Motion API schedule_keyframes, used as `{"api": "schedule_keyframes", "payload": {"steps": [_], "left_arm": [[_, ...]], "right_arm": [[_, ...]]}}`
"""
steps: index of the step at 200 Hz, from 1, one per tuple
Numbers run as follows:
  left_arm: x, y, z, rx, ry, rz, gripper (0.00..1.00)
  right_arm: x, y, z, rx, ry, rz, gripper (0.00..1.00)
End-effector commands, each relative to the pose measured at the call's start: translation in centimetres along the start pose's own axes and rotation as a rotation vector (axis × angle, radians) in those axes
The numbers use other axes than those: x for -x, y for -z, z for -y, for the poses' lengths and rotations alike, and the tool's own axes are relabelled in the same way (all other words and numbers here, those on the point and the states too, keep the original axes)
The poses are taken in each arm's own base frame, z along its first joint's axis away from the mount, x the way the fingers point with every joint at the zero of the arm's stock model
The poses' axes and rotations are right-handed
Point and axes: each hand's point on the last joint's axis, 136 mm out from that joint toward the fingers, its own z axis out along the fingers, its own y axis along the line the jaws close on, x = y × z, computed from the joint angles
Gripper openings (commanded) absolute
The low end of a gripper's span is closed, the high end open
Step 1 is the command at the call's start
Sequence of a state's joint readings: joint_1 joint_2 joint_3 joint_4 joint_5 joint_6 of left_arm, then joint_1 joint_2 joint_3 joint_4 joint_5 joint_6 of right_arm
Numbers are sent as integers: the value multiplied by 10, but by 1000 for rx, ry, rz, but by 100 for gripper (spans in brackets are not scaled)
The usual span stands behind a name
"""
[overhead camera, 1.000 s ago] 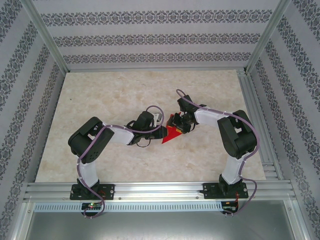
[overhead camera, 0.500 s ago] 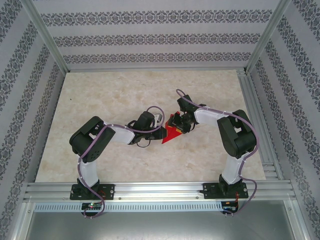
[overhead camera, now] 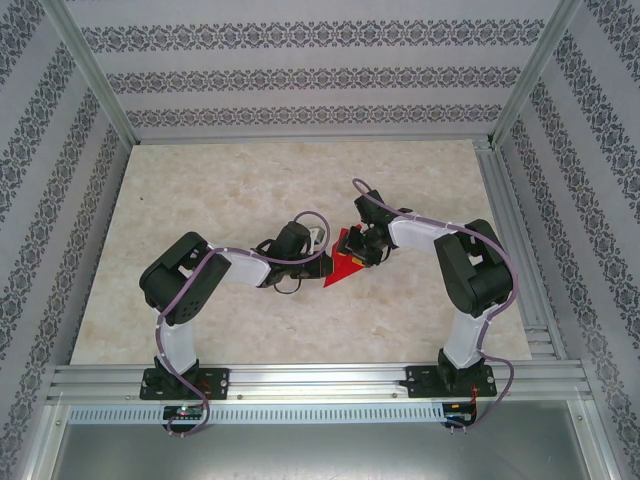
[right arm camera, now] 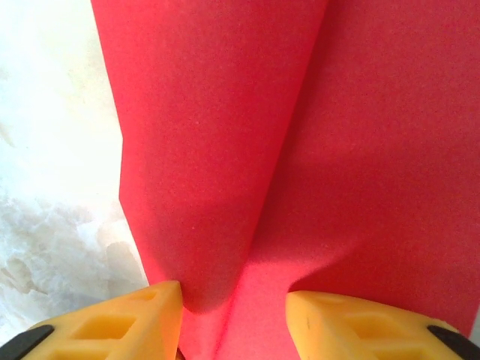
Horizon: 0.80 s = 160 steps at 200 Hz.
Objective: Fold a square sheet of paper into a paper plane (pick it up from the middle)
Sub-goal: Fourth fold the wing at the center of the table.
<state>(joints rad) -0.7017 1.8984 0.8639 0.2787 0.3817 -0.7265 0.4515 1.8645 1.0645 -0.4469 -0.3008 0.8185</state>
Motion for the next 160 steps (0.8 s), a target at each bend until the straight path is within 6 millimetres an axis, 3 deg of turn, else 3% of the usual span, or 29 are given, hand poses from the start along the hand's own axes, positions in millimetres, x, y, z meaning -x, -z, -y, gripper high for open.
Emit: {"api": "schedule_keyframes", "payload": {"steps": [1,89,160], "left_arm": [[-14,-8,-19,75,-4,-51,9],[-17,-10,-19,76,-2,-77,10],[13,13,24,-51,-50,40,16]], "right_arm": [[-29,-37,95,-330,-66,-67,45],[-31,-41,104,-366,-71,-74,39],[-31,-43,111,-408,-70,-77,36]]}}
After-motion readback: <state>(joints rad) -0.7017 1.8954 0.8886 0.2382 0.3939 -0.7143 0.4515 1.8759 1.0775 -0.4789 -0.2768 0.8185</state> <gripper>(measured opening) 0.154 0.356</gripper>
